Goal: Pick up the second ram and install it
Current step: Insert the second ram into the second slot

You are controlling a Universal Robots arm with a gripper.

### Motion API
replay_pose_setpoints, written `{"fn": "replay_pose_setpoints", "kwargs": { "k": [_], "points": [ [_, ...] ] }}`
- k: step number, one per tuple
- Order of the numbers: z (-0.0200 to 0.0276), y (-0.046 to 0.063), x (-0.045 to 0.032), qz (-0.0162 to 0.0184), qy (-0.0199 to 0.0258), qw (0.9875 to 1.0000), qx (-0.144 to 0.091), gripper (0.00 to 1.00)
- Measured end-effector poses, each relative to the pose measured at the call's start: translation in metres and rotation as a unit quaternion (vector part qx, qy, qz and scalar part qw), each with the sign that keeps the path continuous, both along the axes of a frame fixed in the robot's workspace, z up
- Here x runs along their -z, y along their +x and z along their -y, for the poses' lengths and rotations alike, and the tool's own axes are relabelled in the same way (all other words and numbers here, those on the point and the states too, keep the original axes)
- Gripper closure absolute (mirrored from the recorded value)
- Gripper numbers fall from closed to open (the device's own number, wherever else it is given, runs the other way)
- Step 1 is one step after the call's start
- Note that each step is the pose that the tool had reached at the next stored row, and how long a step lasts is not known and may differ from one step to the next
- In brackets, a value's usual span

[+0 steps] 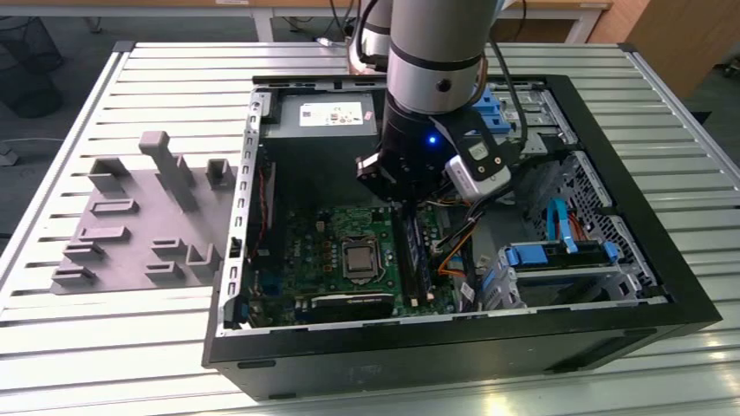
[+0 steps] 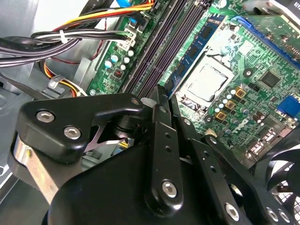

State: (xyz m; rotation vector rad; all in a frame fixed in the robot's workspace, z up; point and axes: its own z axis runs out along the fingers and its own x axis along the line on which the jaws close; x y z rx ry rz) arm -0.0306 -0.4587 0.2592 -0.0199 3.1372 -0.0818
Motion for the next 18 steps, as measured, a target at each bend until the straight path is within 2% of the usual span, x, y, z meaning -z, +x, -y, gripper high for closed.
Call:
{"fn": "replay_pose_setpoints", "kwargs": {
  "k": [3,14,18],
  "points": [
    [0.0007,0.000,0.0023,0.0000,0.0000,1.0000,0.000,0.86],
    [0.0011,0.000,0.0222,-0.0001,0.0000,1.0000,0.001,0.86],
    [0.0011,0.000,0.0233,-0.0001,-0.0002,1.0000,0.001,0.86]
  ]
}}
